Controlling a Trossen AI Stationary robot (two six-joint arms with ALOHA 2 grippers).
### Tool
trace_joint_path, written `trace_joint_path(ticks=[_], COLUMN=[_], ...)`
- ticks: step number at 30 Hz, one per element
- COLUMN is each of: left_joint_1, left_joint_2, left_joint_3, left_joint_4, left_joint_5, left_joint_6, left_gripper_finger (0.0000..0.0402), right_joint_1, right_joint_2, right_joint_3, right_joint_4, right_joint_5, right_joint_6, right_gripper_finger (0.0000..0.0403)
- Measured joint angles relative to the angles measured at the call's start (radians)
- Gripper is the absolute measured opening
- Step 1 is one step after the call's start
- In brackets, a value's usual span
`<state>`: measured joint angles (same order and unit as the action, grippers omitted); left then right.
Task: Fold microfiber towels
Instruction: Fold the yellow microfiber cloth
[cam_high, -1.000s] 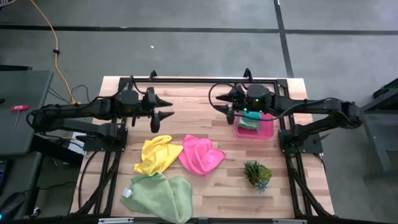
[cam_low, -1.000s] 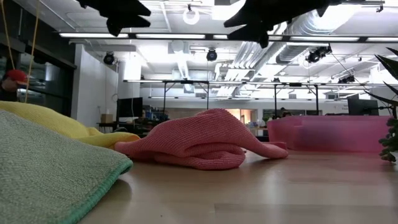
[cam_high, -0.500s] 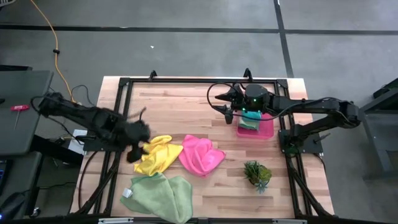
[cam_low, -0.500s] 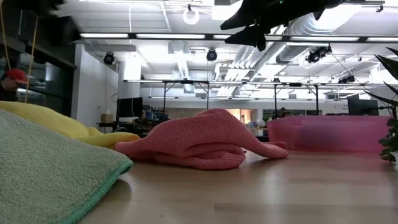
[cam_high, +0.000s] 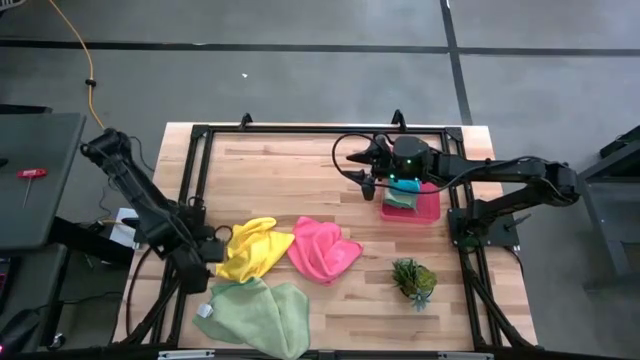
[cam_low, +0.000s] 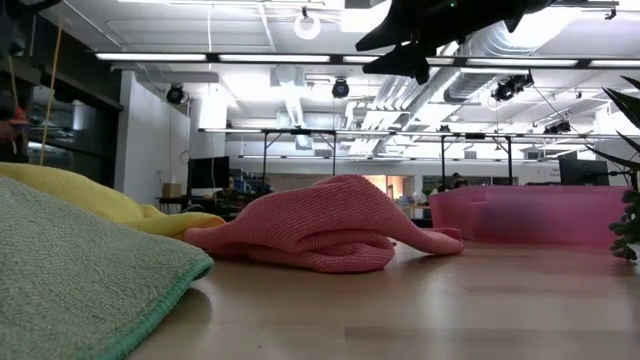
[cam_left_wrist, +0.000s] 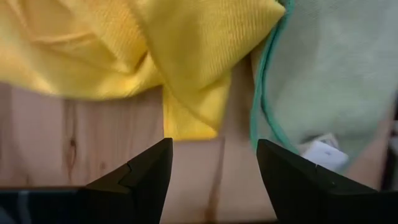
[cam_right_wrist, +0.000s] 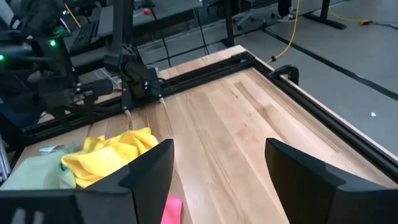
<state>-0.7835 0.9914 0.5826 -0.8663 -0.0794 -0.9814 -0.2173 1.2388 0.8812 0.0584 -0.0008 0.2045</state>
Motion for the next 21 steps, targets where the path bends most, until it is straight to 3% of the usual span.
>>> trace_joint_path(ticks=[6,11,21], left_joint_1=[-0.062,-0.08,-0.084], left_joint_2=[0.12,0.235,0.372], left_joint_3=[-0.038,-0.041,-0.035], left_joint_4=[0.107,0.094,0.137], left_joint_5=[-0.044,-0.078,-0.088], left_joint_6=[0.104,0.191,0.229], left_gripper_finger=[0.0208,0.0202,0.0202], right_joint_1=[0.0,0.0,0.0], right_joint_2=[0.0,0.0,0.001], right_joint_3=[0.0,0.0,0.0], right_joint_4=[-0.019,-0.018,-0.037], right_joint_5=[0.0,0.002,0.009], right_joint_6=[0.007,0.03,0.088], right_gripper_finger=[0.0245,0.0245,0.0245])
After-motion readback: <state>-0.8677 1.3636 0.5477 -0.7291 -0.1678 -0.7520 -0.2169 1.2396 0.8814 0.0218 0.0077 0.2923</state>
